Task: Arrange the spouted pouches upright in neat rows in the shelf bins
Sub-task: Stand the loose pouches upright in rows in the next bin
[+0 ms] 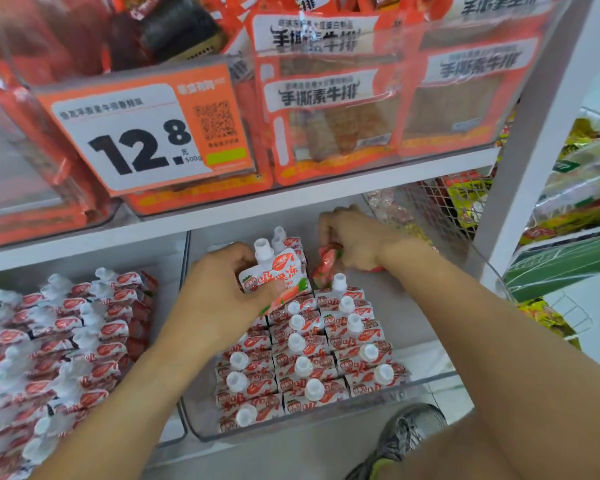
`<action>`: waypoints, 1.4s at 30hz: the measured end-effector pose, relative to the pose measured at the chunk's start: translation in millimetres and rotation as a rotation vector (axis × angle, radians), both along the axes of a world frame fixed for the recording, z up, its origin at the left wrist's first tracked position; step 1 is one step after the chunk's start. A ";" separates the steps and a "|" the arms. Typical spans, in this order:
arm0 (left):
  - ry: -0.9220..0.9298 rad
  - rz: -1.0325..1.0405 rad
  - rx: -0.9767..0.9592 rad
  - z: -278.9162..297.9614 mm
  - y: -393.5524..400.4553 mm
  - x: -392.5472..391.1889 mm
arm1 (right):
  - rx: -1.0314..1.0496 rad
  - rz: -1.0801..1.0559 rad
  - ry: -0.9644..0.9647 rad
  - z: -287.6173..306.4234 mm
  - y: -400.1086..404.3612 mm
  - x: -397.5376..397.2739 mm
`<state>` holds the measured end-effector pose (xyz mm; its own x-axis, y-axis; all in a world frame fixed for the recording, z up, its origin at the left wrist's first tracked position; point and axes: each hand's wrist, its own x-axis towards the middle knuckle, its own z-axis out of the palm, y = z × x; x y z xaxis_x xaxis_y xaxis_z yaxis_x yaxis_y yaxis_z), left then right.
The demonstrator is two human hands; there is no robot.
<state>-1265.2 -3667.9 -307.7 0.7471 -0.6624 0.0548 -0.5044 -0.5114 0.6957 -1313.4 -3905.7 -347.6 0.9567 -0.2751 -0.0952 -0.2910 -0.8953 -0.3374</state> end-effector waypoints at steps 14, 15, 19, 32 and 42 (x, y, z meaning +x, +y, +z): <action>0.067 0.016 -0.056 -0.6 7.3 -0.3 | 0.113 -0.162 -0.110 13.5 -0.4 -34.4; 0.061 0.018 -0.049 -0.5 7.4 -0.3 | 0.130 -0.144 -0.080 12.7 -1.2 -34.1; 0.042 0.021 -0.039 0.4 8.8 -1.3 | 0.175 -0.055 0.188 16.4 -3.4 -38.7; 0.031 0.020 -0.033 -0.2 9.9 0.0 | 0.505 -0.057 -0.119 4.4 -12.9 -44.0; 0.013 0.021 -0.021 2.0 9.6 -0.4 | 0.592 0.007 0.052 -17.3 -4.3 -30.2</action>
<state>-1265.6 -3658.4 -305.7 0.7613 -0.6458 0.0588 -0.4850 -0.5069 0.7126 -1343.6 -3910.0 -364.9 0.9484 -0.1548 -0.2769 -0.3151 -0.5610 -0.7655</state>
